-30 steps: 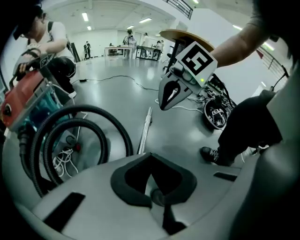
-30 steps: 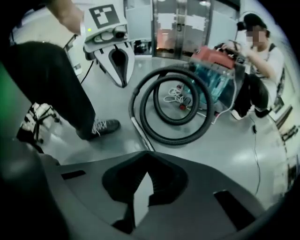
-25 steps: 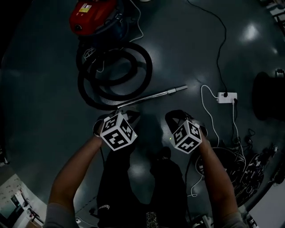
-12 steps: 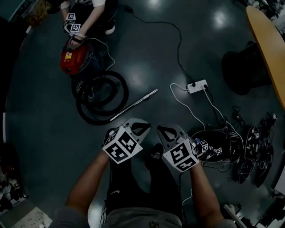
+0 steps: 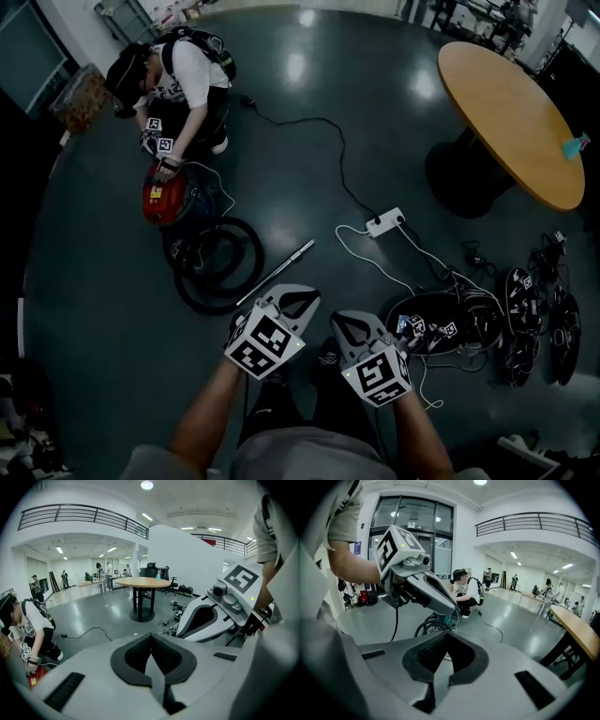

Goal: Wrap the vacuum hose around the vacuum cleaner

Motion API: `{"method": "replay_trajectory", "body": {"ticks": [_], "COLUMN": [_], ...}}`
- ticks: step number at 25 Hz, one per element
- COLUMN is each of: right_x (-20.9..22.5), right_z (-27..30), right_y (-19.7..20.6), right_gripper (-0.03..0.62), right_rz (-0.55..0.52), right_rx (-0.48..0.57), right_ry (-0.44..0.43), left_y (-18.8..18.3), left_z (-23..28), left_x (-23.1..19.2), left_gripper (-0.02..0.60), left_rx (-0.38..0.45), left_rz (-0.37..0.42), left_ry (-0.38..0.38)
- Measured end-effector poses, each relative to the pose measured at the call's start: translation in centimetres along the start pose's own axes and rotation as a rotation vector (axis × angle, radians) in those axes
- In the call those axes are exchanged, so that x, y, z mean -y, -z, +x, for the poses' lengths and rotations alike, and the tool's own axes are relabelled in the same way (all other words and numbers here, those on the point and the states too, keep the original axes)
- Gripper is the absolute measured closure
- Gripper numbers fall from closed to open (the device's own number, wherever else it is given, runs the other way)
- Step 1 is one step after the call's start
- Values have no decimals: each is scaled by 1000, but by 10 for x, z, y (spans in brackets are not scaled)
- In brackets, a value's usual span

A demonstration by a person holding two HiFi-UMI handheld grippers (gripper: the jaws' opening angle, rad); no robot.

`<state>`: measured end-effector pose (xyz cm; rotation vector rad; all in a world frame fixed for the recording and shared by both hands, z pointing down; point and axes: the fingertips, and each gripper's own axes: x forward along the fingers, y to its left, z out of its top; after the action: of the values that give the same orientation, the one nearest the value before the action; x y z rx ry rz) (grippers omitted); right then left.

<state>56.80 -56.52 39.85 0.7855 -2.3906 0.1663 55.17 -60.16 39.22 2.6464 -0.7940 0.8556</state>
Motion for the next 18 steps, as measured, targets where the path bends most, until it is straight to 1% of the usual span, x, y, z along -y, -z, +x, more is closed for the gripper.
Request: {"method": "replay_trajectory", "body": {"ticks": [3,6,10,15,18], "right_x": [-17,-30,-49,-69,-78], "right_z": [-25,-44,-66,-98,-116], "right_y": [-17,-37,-63,-100,-117], "right_gripper": [588,589,588,588,589], "right_rz": [20,45,90,78,97], "right_rx": [36,75,110,160,214], "right_ry": [60,146,254,373,434], "left_y": [-10,-19,-28,-41,-50], "left_z": [-24,-50,-90,-133,-156], "left_x": [20,33,52,76,90], "left_gripper": [572,572,572,572,572], "left_rx": [27,68,136,202,249], "left_rz": [18,47,30,58,88], "left_ry": [23,25,55,88,102]}}
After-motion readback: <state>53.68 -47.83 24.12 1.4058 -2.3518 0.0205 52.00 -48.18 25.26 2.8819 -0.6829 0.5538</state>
